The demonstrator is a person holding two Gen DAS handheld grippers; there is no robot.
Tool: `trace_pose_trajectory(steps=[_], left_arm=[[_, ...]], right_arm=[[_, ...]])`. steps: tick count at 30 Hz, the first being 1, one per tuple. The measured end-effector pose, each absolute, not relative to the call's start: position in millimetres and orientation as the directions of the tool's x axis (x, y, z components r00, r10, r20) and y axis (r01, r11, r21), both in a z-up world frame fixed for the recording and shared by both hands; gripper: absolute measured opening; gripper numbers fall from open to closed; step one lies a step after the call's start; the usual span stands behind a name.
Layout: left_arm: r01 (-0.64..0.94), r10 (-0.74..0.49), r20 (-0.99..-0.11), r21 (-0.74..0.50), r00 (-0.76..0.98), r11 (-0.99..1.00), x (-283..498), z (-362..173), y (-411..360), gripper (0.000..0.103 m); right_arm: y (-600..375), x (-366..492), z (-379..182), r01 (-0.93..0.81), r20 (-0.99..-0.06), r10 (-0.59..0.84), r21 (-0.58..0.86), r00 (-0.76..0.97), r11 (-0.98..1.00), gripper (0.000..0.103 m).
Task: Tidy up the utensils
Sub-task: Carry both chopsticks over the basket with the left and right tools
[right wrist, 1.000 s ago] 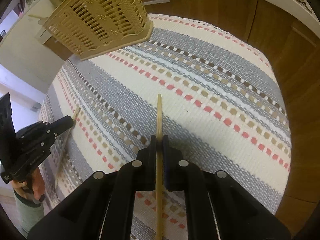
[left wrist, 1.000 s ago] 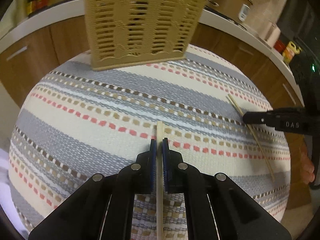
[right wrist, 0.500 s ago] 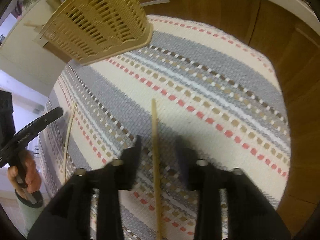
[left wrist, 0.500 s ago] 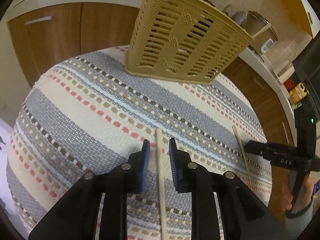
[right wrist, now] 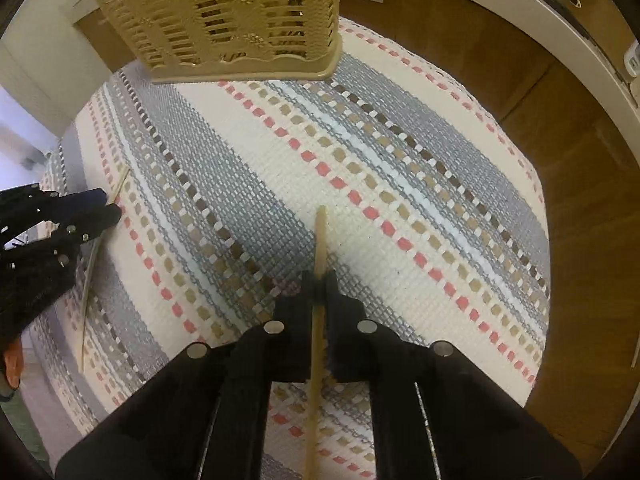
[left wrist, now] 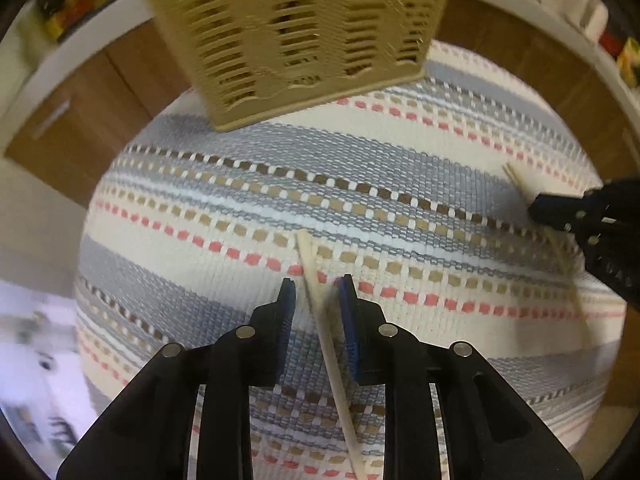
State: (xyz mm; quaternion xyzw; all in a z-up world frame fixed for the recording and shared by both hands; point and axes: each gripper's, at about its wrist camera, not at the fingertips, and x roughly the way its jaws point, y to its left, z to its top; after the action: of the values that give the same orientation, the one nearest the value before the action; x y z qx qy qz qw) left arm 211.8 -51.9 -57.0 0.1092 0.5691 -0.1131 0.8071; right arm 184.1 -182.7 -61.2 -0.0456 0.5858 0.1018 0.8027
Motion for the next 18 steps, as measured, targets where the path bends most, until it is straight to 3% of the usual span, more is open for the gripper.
trace_pose_trajectory(steps=[5, 12, 18], left_arm=[[0.345, -0.033, -0.948, 0.082, 0.316, 0.935, 213.2, -55.4, -63.1, 0.005], [0.285, -0.108, -0.897, 0.020, 0.429, 0.958, 199.1, -33.9, -62.3, 0.003], [0.239, -0.240, -0.758, -0.113, 0.606, 0.964, 176.6, 23.0, -34.2, 0.003]], right_arm=[[-180.8, 184.5, -60.7, -0.230, -0.946, 0.136, 0.068, 0.294, 0.971, 0.004], [-180.2, 174.0, -38.3, -0.266, -0.912, 0.185, 0.088, 0.366, 0.960, 0.004], [-184.8, 156.0, 8.0, -0.297, -0.835, 0.256, 0.118, 0.487, 0.948, 0.004]])
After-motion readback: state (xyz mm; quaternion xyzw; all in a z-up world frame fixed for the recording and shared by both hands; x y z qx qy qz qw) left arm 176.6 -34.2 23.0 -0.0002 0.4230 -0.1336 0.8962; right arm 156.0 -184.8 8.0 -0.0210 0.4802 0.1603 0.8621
